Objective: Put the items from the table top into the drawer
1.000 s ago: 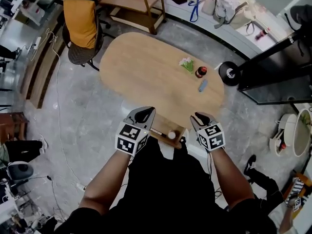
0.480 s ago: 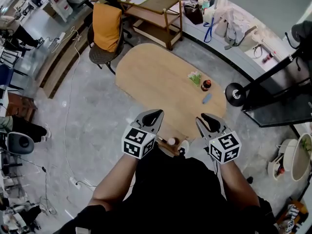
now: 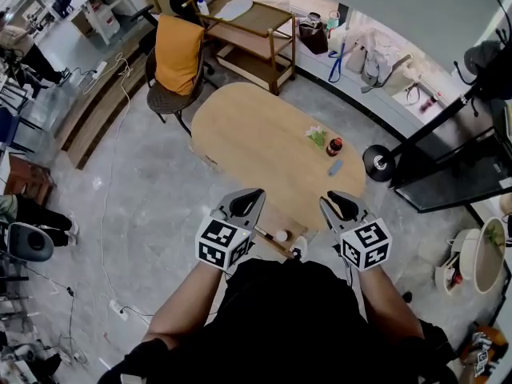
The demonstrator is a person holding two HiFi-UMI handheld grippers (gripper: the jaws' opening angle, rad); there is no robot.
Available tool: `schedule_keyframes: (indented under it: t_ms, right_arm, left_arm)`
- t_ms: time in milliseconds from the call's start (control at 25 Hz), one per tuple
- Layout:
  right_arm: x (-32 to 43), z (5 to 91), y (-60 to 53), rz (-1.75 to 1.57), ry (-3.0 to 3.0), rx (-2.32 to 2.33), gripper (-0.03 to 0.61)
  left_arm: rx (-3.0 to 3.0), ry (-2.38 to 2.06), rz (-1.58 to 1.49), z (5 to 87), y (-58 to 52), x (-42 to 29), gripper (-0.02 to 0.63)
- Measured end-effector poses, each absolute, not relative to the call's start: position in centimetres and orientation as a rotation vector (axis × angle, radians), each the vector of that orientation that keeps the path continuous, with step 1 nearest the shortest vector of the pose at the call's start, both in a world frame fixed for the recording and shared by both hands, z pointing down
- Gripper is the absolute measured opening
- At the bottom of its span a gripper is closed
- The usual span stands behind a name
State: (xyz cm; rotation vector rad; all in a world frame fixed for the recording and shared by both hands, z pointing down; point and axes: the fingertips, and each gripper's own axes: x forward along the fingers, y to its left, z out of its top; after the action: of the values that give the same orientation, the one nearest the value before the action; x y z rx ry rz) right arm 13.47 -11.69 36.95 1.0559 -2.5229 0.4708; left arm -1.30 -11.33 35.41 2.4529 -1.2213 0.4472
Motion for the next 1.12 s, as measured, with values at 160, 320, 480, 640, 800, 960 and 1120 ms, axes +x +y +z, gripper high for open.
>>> schedule_keyframes:
  t_ms: [160, 320, 480, 640, 800, 960, 1120]
  right_arm:
    - [11.8, 36.7, -9.7, 0.475, -2.498, 1.102, 0.077]
    - [11.0, 36.9, -7.2, 0.484, -2.469, 1.160, 0.075]
    - [11.0, 37.4, -4.8, 0.489, -2.434, 1.214, 0.075]
    - [11.8, 38.0, -3.5, 0.507, -2.410, 1.254, 0.075]
    - [12.3, 38.6, -3.7, 0.520, -2.407, 1.258, 0.075]
    - [13.7, 39.3, -5.9, 0.535, -2.404, 1.253, 0.075]
    - [16.9, 41.6, -8.9, 0.541, -2.363, 1.213, 0.075]
  left_arm:
    - [2.489, -1.192, 0.453, 34.9, -9.5, -3.0, 0.002]
    - [2.503, -1.139, 0.454, 35.6, -7.6, -3.9, 0.002]
    - [2.514, -1.090, 0.461, 36.5, -5.7, -4.2, 0.002]
    - [2.527, -1.062, 0.468, 36.9, -4.7, -3.8, 0.002]
    - [2.516, -1.068, 0.480, 37.3, -4.1, -3.8, 0.002]
    - [2.512, -1.094, 0.518, 37.8, -5.3, -3.2, 0.002]
    - [2.470, -1.127, 0.516, 38.7, -7.5, -1.3, 0.002]
